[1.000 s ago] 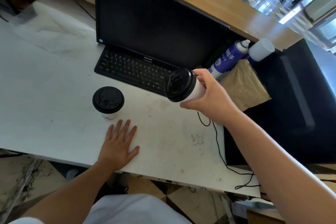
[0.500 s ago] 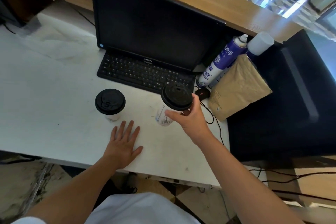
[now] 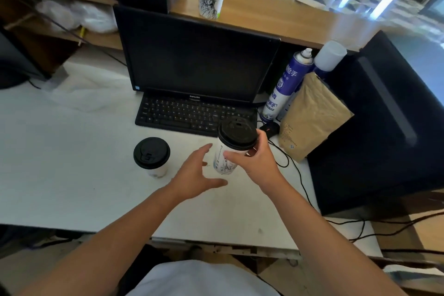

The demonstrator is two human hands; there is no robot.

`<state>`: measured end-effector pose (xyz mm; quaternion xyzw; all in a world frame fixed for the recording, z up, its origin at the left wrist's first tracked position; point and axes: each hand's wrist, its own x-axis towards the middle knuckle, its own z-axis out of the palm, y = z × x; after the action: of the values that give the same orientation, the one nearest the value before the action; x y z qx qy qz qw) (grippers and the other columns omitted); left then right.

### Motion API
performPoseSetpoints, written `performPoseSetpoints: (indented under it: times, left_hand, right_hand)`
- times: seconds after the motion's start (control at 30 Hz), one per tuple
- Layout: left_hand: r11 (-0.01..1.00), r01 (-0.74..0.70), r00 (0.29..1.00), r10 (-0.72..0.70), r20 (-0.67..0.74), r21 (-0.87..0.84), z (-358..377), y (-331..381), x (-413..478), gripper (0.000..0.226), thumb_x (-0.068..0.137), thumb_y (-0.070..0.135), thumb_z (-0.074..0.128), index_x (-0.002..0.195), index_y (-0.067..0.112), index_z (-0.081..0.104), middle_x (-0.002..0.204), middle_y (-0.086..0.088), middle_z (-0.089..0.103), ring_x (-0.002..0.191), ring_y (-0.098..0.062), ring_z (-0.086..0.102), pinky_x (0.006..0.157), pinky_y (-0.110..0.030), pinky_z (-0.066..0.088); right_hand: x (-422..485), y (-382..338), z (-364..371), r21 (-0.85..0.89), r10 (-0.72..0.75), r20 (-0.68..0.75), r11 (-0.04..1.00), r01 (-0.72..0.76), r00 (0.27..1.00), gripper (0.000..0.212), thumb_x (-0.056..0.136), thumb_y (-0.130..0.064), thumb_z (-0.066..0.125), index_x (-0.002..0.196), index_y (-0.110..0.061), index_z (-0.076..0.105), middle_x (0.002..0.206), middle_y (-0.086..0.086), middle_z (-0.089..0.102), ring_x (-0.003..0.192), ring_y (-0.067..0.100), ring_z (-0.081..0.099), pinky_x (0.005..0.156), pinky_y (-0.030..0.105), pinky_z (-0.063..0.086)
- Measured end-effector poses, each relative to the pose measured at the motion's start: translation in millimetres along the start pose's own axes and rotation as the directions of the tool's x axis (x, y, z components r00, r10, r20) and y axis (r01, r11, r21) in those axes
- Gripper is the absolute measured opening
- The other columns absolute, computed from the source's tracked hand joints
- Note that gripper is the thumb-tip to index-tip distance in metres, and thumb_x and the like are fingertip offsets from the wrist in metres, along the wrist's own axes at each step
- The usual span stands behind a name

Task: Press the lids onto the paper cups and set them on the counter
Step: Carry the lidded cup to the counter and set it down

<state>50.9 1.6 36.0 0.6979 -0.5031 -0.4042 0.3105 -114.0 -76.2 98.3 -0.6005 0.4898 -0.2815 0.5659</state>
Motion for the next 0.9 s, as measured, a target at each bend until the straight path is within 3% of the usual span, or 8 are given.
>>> performPoseSetpoints:
  times: [0.17, 0.3, 0.43, 0.6, 0.73, 0.9]
  left_hand:
    - [0.989, -0.099, 0.993, 0.09, -0.081, -0.112, -10, 41, 4, 0.091, 0.07, 0.026, 0.094, 0.145, 0.03, 0.043, 0.132, 0.012, 0.059, 0.114, -0.009, 0.058, 0.078, -0.009, 0.047]
    - [0.981, -0.151, 0.979, 0.131, -0.155, -0.124, -16, 60, 7, 0.077, 0.072, 0.022, 0.092, 0.136, 0.029, 0.05, 0.122, 0.015, 0.062, 0.102, 0.0, 0.062, 0.069, -0.003, 0.049]
    - [0.973, -0.192, 0.968, 0.167, -0.187, -0.126, -25, 74, 10, 0.071, 0.074, 0.022, 0.091, 0.133, 0.029, 0.051, 0.123, 0.014, 0.063, 0.106, -0.006, 0.062, 0.073, -0.007, 0.05]
    - [0.959, -0.239, 0.958, 0.208, -0.196, -0.151, -40, 94, 17, 0.065, 0.073, 0.019, 0.091, 0.124, 0.032, 0.051, 0.111, 0.023, 0.062, 0.099, 0.003, 0.063, 0.069, -0.001, 0.048]
    - [0.95, -0.281, 0.945, 0.25, -0.21, -0.134, -53, 108, 27, 0.066, 0.07, 0.021, 0.093, 0.124, 0.03, 0.056, 0.114, 0.018, 0.069, 0.103, -0.002, 0.068, 0.078, -0.012, 0.057]
    - [0.942, -0.323, 0.928, 0.296, -0.227, -0.089, -74, 136, 54, 0.062, 0.071, 0.023, 0.092, 0.121, 0.031, 0.057, 0.112, 0.018, 0.07, 0.103, 0.006, 0.066, 0.076, -0.011, 0.055]
  right_hand:
    - [1, -9, -1, 0.032, -0.029, -0.034, 0.999, 0.03, 0.999, 0.075, 0.071, -0.019, 0.09, 0.131, -0.028, 0.045, 0.127, -0.009, 0.061, 0.117, 0.009, 0.062, 0.089, 0.027, 0.057]
    - [3, -22, -1, 0.035, -0.08, -0.055, 0.996, 0.082, 0.995, 0.076, 0.07, -0.021, 0.091, 0.131, -0.029, 0.046, 0.125, -0.012, 0.061, 0.117, 0.008, 0.061, 0.092, 0.028, 0.057]
    - [8, -39, -2, 0.005, -0.14, -0.072, 0.99, 0.141, 0.987, 0.079, 0.069, -0.02, 0.091, 0.132, -0.027, 0.045, 0.126, -0.011, 0.06, 0.118, 0.01, 0.061, 0.093, 0.033, 0.058]
    - [15, -64, -5, -0.054, -0.209, -0.085, 0.977, 0.205, 0.974, 0.079, 0.07, -0.024, 0.091, 0.133, -0.03, 0.044, 0.121, -0.018, 0.059, 0.115, 0.009, 0.061, 0.09, 0.029, 0.058]
    - [23, -81, -9, -0.029, -0.235, -0.125, 0.972, 0.233, 0.964, 0.079, 0.067, -0.028, 0.091, 0.132, -0.03, 0.045, 0.12, -0.016, 0.063, 0.113, 0.008, 0.063, 0.089, 0.034, 0.06]
    - [46, -113, -19, -0.057, -0.298, -0.16, 0.954, 0.293, 0.941, 0.077, 0.069, -0.027, 0.091, 0.131, -0.028, 0.046, 0.116, -0.016, 0.065, 0.109, 0.001, 0.063, 0.088, 0.025, 0.057]
